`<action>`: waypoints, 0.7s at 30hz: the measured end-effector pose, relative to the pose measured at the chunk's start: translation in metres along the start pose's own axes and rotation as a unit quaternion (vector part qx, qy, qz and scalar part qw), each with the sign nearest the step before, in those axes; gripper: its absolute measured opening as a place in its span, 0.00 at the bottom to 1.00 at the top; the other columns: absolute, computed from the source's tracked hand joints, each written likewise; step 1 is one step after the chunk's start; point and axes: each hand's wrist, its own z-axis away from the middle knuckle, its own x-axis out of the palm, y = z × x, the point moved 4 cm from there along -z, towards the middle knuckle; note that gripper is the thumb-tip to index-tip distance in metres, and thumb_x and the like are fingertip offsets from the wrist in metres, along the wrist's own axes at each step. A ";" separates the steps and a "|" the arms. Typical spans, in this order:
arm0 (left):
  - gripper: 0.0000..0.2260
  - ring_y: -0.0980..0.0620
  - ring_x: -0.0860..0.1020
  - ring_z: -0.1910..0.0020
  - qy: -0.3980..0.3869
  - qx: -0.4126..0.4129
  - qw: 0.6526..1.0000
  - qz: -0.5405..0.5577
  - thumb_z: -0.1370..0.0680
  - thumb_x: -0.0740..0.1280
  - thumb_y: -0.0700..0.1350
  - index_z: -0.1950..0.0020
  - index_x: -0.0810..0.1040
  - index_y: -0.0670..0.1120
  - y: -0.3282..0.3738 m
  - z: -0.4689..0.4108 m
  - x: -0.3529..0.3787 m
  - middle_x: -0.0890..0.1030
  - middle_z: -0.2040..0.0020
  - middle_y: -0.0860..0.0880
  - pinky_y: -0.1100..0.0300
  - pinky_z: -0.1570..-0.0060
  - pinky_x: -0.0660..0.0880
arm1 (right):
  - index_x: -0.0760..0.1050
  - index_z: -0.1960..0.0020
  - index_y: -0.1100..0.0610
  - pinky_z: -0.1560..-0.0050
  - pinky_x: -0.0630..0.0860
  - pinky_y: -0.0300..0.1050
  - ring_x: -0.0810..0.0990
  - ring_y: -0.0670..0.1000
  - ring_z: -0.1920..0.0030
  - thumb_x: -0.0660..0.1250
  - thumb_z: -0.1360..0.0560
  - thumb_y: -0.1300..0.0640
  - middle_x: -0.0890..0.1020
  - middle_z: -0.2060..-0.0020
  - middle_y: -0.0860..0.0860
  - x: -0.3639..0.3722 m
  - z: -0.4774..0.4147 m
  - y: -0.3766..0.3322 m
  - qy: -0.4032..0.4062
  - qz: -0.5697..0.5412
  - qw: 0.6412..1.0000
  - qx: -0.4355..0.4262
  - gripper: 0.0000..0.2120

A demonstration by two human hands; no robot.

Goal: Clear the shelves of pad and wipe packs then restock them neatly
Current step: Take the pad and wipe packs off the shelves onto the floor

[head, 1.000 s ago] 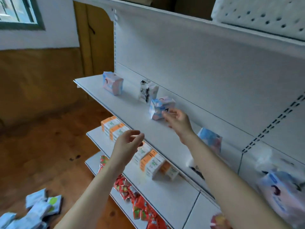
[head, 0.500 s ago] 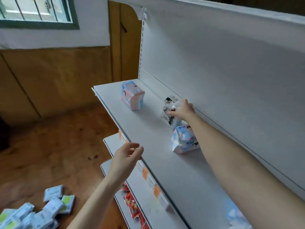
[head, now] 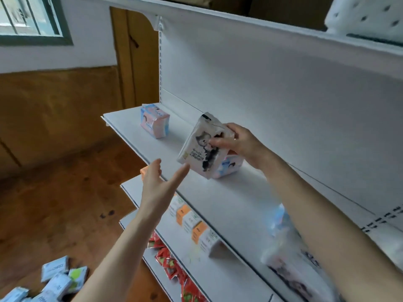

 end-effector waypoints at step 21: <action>0.14 0.52 0.83 0.69 -0.208 -0.196 0.910 0.300 0.29 0.67 0.53 0.50 0.76 0.46 -0.044 0.216 0.019 0.84 0.66 0.49 0.61 0.69 0.79 | 0.59 0.27 0.47 0.42 0.69 0.45 0.72 0.58 0.39 0.73 0.34 0.50 0.74 0.37 0.56 -0.051 0.265 0.131 0.192 0.393 0.891 0.125 0.40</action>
